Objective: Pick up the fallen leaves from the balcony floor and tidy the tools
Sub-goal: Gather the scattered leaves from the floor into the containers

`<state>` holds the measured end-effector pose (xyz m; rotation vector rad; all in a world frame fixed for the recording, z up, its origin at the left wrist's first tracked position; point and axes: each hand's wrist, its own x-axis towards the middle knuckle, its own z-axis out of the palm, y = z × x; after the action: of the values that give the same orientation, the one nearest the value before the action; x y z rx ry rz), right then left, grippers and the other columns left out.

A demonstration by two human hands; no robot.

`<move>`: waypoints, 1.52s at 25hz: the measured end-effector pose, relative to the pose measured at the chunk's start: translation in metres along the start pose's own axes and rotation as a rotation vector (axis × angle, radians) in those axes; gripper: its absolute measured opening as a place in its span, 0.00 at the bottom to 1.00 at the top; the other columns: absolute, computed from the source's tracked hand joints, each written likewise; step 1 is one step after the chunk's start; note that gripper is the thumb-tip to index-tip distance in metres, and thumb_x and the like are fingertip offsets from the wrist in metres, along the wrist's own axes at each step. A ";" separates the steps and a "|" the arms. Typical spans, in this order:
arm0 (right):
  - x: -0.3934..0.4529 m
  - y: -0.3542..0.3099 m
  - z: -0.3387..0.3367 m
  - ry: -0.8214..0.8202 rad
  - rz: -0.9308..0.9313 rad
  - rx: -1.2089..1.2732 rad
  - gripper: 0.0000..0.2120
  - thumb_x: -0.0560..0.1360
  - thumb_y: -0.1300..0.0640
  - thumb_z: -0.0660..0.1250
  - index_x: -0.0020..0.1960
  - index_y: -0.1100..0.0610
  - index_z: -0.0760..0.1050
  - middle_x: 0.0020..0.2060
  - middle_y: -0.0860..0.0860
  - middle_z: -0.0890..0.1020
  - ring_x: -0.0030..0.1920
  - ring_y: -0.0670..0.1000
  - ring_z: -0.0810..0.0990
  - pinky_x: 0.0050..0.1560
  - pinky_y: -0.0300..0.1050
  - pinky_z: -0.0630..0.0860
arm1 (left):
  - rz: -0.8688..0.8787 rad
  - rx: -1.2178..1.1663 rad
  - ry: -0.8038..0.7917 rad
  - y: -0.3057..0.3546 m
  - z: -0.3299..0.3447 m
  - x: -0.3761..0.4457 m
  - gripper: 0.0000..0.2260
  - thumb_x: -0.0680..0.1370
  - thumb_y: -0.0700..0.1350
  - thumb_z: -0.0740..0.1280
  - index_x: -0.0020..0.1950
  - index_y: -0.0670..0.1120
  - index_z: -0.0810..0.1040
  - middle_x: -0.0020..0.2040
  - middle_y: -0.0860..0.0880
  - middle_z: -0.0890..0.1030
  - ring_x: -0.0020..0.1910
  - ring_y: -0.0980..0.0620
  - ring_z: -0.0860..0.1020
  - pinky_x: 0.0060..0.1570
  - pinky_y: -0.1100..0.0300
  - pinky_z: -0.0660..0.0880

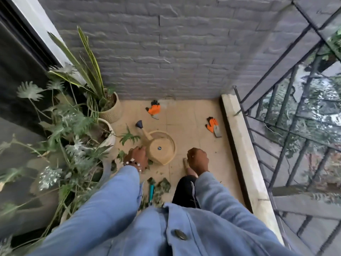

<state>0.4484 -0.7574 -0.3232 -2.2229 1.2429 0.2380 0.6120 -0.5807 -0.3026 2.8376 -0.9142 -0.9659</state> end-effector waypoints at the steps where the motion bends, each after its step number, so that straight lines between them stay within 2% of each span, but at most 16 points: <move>1: 0.033 0.003 -0.009 -0.022 -0.023 -0.001 0.10 0.77 0.53 0.61 0.53 0.55 0.78 0.54 0.57 0.80 0.57 0.62 0.75 0.50 0.49 0.72 | -0.037 -0.036 -0.001 0.011 -0.004 0.025 0.23 0.79 0.47 0.62 0.74 0.48 0.64 0.70 0.43 0.70 0.68 0.40 0.69 0.64 0.48 0.68; 3: 0.097 0.009 -0.036 -0.071 -0.092 -0.002 0.10 0.77 0.53 0.62 0.53 0.55 0.79 0.53 0.56 0.81 0.56 0.62 0.76 0.51 0.49 0.73 | -0.123 -0.137 -0.017 0.039 -0.010 0.069 0.25 0.79 0.47 0.63 0.75 0.47 0.63 0.70 0.41 0.71 0.67 0.40 0.70 0.65 0.49 0.69; 6: 0.179 0.019 -0.088 -0.129 -0.217 -0.028 0.10 0.75 0.54 0.63 0.51 0.54 0.81 0.52 0.54 0.83 0.54 0.61 0.79 0.51 0.51 0.77 | -0.247 -0.254 -0.031 0.096 -0.020 0.103 0.23 0.79 0.47 0.63 0.73 0.46 0.66 0.65 0.40 0.75 0.64 0.39 0.73 0.61 0.49 0.72; 10: 0.255 0.027 -0.132 -0.212 -0.092 -0.145 0.11 0.75 0.56 0.62 0.50 0.59 0.79 0.52 0.59 0.82 0.56 0.62 0.78 0.52 0.49 0.74 | -0.220 -0.306 0.004 0.161 -0.037 0.135 0.23 0.77 0.46 0.65 0.72 0.48 0.68 0.63 0.41 0.77 0.62 0.40 0.75 0.62 0.49 0.71; 15: 0.271 0.013 -0.133 -0.359 -0.126 -0.152 0.12 0.75 0.54 0.63 0.55 0.56 0.79 0.55 0.57 0.81 0.59 0.61 0.76 0.57 0.51 0.74 | -0.263 -0.262 -0.007 0.178 -0.060 0.163 0.21 0.79 0.48 0.63 0.72 0.49 0.67 0.66 0.42 0.75 0.64 0.41 0.73 0.61 0.50 0.72; 18: 0.267 -0.012 -0.124 -0.442 -0.233 -0.239 0.12 0.77 0.53 0.63 0.58 0.53 0.78 0.60 0.54 0.78 0.64 0.59 0.73 0.61 0.51 0.71 | -0.329 -0.247 0.008 0.168 -0.070 0.165 0.20 0.80 0.48 0.61 0.72 0.50 0.66 0.66 0.44 0.74 0.65 0.41 0.72 0.60 0.49 0.71; 22: 0.280 -0.069 -0.103 -0.532 -0.479 -0.453 0.12 0.77 0.53 0.62 0.59 0.51 0.77 0.62 0.52 0.78 0.66 0.57 0.71 0.62 0.50 0.70 | -0.494 -0.340 0.032 0.123 -0.060 0.147 0.21 0.80 0.48 0.59 0.73 0.50 0.64 0.67 0.46 0.74 0.65 0.42 0.72 0.62 0.46 0.69; 25: 0.285 -0.117 -0.081 -0.575 -0.635 -0.569 0.13 0.78 0.53 0.61 0.59 0.53 0.77 0.59 0.53 0.79 0.64 0.57 0.74 0.60 0.46 0.71 | -0.660 -0.472 -0.005 0.086 -0.040 0.114 0.22 0.80 0.48 0.58 0.75 0.49 0.61 0.69 0.46 0.71 0.67 0.42 0.70 0.65 0.43 0.64; 29: 0.261 -0.167 -0.039 -0.687 -0.834 -0.678 0.13 0.78 0.55 0.60 0.59 0.56 0.78 0.59 0.55 0.79 0.62 0.56 0.76 0.58 0.43 0.70 | -0.915 -0.695 -0.027 0.057 -0.004 0.057 0.21 0.79 0.46 0.60 0.72 0.48 0.64 0.68 0.45 0.72 0.67 0.41 0.70 0.65 0.43 0.65; 31: 0.243 -0.176 -0.015 -0.766 -0.962 -0.750 0.11 0.77 0.57 0.62 0.56 0.57 0.80 0.57 0.54 0.81 0.61 0.57 0.77 0.56 0.42 0.69 | -1.039 -0.784 -0.019 0.058 0.015 0.037 0.21 0.80 0.47 0.60 0.73 0.48 0.65 0.68 0.45 0.72 0.67 0.42 0.70 0.64 0.44 0.66; 34: 0.234 -0.179 0.026 -0.905 -1.059 -0.801 0.09 0.75 0.60 0.64 0.51 0.58 0.82 0.51 0.55 0.84 0.55 0.57 0.80 0.53 0.42 0.72 | -1.168 -0.905 0.053 0.063 0.035 0.032 0.20 0.80 0.48 0.60 0.73 0.49 0.65 0.68 0.45 0.73 0.66 0.42 0.72 0.64 0.45 0.66; 38: 0.242 -0.161 0.108 -1.052 -1.181 -0.979 0.10 0.76 0.60 0.63 0.54 0.60 0.80 0.53 0.56 0.83 0.56 0.58 0.79 0.55 0.44 0.73 | -1.303 -1.061 0.102 0.070 0.103 0.064 0.21 0.80 0.47 0.59 0.73 0.50 0.65 0.68 0.45 0.73 0.66 0.42 0.72 0.63 0.47 0.67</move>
<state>0.7271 -0.8072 -0.4481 -2.4429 -0.9387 1.4395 0.5585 -0.6554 -0.4083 2.1191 1.2797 -0.8213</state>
